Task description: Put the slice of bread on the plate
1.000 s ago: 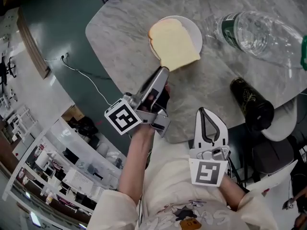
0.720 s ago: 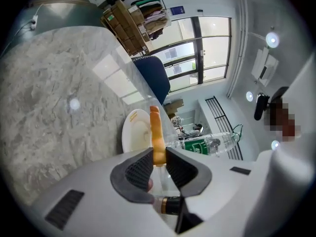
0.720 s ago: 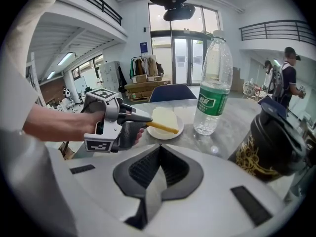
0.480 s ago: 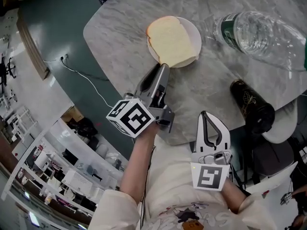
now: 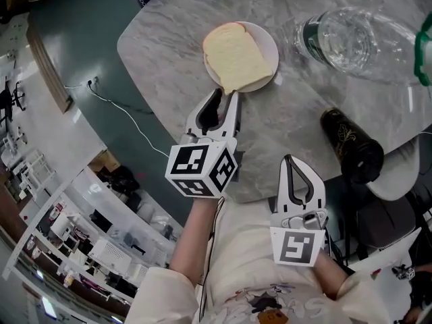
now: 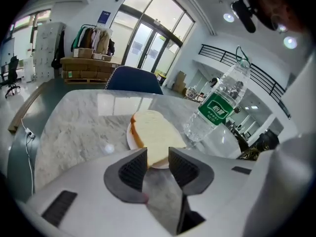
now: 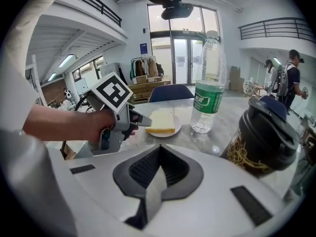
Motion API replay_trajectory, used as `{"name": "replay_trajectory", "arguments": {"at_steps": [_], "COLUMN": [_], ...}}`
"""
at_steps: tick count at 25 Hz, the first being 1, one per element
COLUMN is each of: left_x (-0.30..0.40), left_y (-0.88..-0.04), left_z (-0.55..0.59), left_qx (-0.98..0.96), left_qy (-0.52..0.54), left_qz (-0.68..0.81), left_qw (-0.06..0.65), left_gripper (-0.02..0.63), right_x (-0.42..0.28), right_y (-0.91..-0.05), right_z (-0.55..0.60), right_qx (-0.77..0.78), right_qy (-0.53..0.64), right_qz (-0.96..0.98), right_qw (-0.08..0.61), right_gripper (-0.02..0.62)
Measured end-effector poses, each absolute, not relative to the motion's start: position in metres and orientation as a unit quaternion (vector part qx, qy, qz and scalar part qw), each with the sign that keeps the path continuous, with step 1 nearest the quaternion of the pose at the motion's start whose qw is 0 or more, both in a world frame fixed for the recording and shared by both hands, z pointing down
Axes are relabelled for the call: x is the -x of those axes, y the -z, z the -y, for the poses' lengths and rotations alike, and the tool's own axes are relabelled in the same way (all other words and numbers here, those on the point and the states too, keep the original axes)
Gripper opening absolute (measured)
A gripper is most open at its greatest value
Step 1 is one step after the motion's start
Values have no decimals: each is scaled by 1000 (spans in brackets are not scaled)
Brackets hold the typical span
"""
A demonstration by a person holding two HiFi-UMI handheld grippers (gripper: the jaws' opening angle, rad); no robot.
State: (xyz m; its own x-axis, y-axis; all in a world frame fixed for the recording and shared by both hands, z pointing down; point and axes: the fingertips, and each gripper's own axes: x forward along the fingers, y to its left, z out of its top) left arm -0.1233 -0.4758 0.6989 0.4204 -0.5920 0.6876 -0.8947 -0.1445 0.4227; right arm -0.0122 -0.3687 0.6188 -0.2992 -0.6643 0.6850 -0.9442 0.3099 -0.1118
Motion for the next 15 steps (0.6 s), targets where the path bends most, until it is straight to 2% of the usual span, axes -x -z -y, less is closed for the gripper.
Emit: {"name": "replay_trajectory", "arguments": {"at_steps": [6,9,12,15], "left_x": [119,108,100,96], "left_y": [-684,-669,-647,-625], "left_z": [474,466,455,447], "left_qx": [-738,-757,-774,-776], "left_qy": [-181,-176,-177,-171], "left_qz": [499,476,468,474], "left_qw": [416,411,389,379], "left_gripper": [118,117,117,115], "right_x": [9,11,12,18], "right_y": [-603,-598,-584,-574], "right_z": [378,374,371,365], "right_qx": [-537,-507,-517,-475], "right_qy": [-251,-226,-235,-218], "right_qz": [765,786,789,814], "right_qw": [250,271,236,255], "right_gripper": [5,5,5,5]}}
